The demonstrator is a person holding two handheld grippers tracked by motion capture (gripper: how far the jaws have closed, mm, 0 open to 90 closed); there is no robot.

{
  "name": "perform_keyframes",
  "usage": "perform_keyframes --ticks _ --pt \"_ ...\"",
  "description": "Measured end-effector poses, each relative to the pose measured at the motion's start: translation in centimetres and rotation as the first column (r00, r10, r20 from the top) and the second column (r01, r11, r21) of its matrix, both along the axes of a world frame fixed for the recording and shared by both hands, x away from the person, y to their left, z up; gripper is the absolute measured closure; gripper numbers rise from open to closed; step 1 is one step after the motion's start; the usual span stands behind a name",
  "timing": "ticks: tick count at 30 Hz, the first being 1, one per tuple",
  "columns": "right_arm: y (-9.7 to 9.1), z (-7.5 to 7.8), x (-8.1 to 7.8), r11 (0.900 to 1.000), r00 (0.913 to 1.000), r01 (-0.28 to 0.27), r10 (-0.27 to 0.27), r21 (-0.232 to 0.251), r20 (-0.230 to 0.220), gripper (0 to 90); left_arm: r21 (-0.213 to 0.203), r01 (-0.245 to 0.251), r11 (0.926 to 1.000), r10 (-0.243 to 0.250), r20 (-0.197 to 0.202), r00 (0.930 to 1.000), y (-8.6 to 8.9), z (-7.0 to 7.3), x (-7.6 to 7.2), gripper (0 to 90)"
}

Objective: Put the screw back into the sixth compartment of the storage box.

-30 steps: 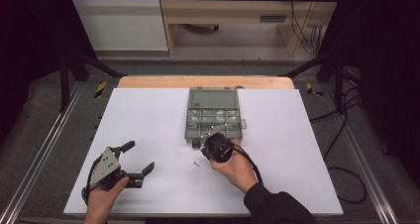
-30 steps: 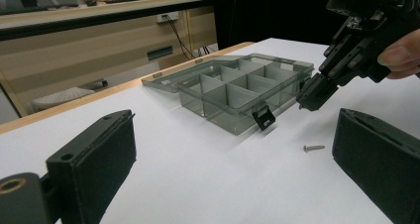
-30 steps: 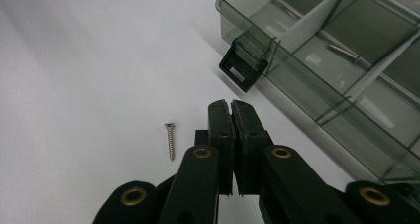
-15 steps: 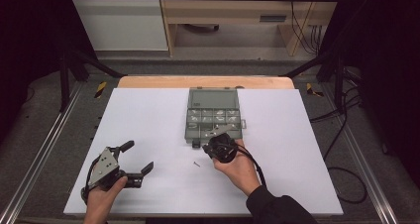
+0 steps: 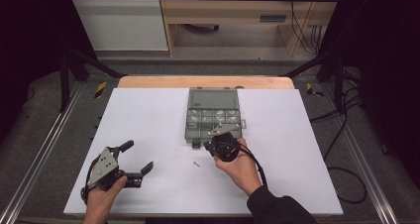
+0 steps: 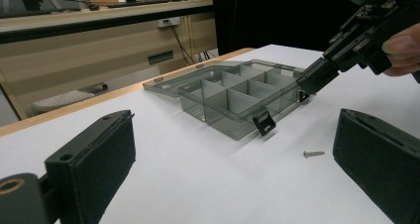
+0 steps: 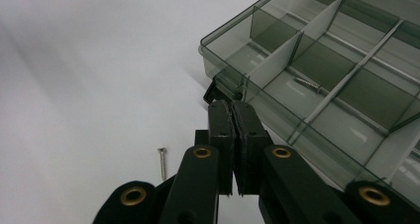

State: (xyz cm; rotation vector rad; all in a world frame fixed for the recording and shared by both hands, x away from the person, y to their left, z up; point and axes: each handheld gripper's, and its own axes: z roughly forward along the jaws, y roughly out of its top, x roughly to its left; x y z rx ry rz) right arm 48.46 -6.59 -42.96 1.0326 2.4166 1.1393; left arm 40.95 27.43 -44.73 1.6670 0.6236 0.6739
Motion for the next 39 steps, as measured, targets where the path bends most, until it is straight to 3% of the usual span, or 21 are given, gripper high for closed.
perform_keyframes --ticks 7,18,39 --pt "-0.3 0.4 0.2 0.9980 0.9985 0.036 -0.038 0.051 0.040 87.9 0.000 0.000 1.0000 0.000 -0.003 1.0000 0.0 0.0 0.0 2.8" --pt "-0.5 0.7 1.0 0.9933 0.9906 0.081 -0.089 0.082 0.103 87.9 -0.003 0.002 1.0000 -0.002 0.002 1.0000 0.0 0.0 0.0 2.7" --pt "0.6 0.7 2.4 0.9904 0.9816 0.102 -0.115 0.093 0.152 87.9 -0.020 0.006 0.9998 -0.005 0.019 0.9998 0.3 0.2 -0.1 2.3"
